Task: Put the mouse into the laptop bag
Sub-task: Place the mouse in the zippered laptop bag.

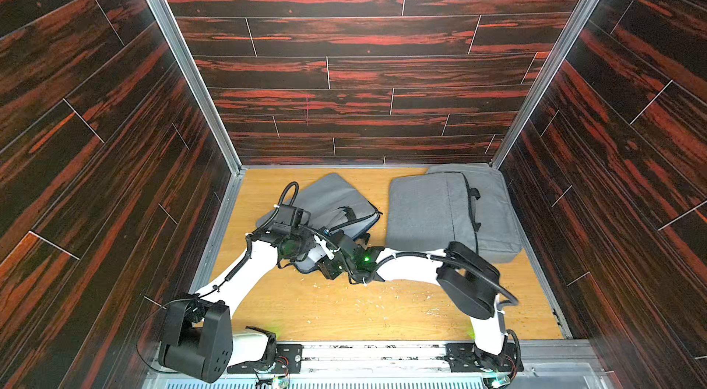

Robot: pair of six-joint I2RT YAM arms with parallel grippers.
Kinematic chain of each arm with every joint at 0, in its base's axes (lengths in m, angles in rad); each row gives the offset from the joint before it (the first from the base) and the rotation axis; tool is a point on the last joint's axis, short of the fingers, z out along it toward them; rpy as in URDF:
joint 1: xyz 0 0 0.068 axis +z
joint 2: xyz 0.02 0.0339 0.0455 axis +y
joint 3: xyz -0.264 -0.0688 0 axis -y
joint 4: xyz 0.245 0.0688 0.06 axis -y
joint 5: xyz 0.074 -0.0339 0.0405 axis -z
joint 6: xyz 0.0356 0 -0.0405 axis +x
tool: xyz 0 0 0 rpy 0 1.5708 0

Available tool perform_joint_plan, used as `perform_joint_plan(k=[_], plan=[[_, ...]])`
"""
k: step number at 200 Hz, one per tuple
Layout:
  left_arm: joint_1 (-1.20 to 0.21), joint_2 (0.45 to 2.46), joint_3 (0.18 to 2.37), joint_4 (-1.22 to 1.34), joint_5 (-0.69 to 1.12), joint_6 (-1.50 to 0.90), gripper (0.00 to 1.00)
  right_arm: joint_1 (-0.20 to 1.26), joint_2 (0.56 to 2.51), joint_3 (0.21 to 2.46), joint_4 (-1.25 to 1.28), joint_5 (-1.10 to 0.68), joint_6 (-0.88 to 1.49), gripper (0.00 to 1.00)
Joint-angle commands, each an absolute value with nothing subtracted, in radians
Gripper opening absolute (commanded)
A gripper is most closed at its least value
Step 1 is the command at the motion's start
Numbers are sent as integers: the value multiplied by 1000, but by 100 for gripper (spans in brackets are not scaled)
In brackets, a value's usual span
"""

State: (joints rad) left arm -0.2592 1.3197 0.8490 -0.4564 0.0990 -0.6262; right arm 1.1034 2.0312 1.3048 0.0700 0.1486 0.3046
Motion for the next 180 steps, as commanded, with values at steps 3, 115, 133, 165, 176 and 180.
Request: perform_joint_plan(k=[3,115,133,165,176,180], plan=[[-265,1293,841,-430,168,-669,0,1106,2095,1371,141,121,312,55],[-275,1295,796,-391,186,-713,0,1101,2148,1344,285,133,421,85],[-275,1298,789,-393,172,-703,0,1099,2075,1254,306,143,432,86],[-273,1316,774,-383,162,-699,0,1098,1909,1069,328,145,462,86],[-273,1322,773,-379,167,-697,0,1098,1863,1014,337,135,477,86],[-273,1323,773,-378,167,-698,0,1098,1850,997,338,133,484,86]])
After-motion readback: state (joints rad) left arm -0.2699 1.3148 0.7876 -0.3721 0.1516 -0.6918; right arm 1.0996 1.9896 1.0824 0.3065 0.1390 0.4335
